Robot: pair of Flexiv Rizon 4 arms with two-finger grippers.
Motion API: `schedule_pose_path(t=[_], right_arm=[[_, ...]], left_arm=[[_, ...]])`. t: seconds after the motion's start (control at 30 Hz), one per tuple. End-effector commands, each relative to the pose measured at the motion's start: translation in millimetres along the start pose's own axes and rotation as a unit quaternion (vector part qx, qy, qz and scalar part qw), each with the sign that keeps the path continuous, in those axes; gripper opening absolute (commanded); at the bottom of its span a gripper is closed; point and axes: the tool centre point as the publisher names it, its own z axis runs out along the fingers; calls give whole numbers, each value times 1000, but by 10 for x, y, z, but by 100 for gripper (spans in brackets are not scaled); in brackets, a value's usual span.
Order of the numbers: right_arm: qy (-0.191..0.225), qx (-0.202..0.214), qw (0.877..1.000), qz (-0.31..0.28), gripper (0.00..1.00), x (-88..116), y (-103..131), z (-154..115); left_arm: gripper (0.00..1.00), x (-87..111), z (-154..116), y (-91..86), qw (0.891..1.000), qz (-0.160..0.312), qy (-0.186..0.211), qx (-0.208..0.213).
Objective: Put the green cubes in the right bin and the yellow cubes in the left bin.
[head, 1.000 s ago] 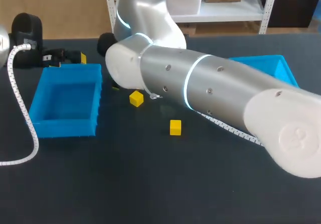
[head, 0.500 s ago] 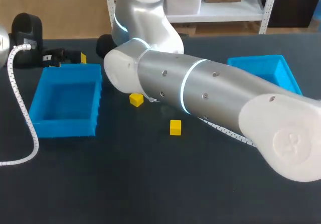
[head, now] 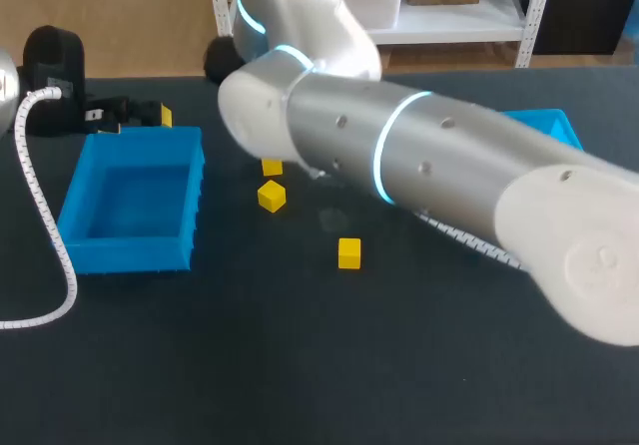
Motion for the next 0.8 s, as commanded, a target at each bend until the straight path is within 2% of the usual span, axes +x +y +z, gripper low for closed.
schedule_pose_path(t=[0.03,0.2,0.43,0.8], right_arm=[[-12,17,1000,15,0,269,-26,-356],[-26,41,997,53,0,586,-201,-735],[-30,82,989,116,0,1186,-422,-1206],[-21,127,970,207,0,2182,-542,-1728]], left_arm=[[100,16,-3,25,1000,1,-3,6],[100,16,-3,25,1000,1,-3,6],[100,16,-3,25,1000,1,-3,6],[100,16,-3,25,1000,1,-3,6]])
